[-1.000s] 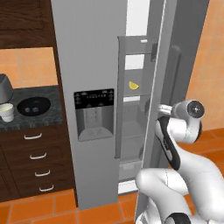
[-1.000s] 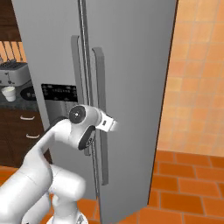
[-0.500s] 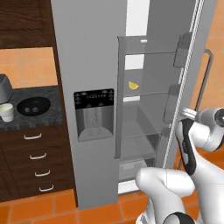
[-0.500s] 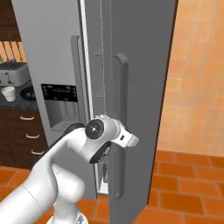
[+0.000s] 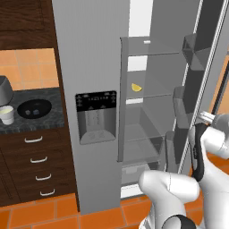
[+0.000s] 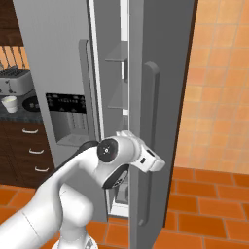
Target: Grab a lemon wedge from the fridge and one ice cube from the ice bowl, and put them in the glass of lemonade.
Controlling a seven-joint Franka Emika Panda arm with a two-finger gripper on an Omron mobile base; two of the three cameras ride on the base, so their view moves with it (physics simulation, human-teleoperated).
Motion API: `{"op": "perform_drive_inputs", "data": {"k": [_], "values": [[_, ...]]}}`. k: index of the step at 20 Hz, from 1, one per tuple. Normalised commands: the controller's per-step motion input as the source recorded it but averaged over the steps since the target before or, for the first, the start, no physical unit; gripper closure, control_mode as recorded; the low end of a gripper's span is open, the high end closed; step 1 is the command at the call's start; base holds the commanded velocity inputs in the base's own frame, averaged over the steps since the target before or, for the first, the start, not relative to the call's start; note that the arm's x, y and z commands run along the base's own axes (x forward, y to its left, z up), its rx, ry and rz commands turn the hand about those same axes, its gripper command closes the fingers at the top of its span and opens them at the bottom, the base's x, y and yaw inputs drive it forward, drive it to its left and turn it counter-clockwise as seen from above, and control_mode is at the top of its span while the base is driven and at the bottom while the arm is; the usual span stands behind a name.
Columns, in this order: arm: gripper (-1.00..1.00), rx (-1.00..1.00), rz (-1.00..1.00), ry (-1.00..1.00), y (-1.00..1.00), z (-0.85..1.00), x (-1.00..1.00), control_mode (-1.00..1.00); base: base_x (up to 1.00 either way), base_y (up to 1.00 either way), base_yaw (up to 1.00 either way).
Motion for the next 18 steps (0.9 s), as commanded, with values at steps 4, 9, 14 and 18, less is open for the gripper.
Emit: {"op": "perform_drive_inputs", "data": {"k": [4, 9, 14, 18], "values": [[-1.0, 0.0, 0.04, -0.01, -0.01, 0.95, -0.59, -1.0, 0.0, 0.0, 0.0], [-1.0, -0.1, 0.08, 0.01, 0.45, 0.98, -0.26, -1.0, 0.0, 0.0, 0.0], [-1.0, -0.23, 0.03, 0.13, 0.98, 0.68, 0.01, -1.0, 0.0, 0.0, 0.0], [-1.0, -0.26, 0.0, 0.17, 1.0, 0.09, 0.45, -1.0, 0.0, 0.0, 0.0]]}}
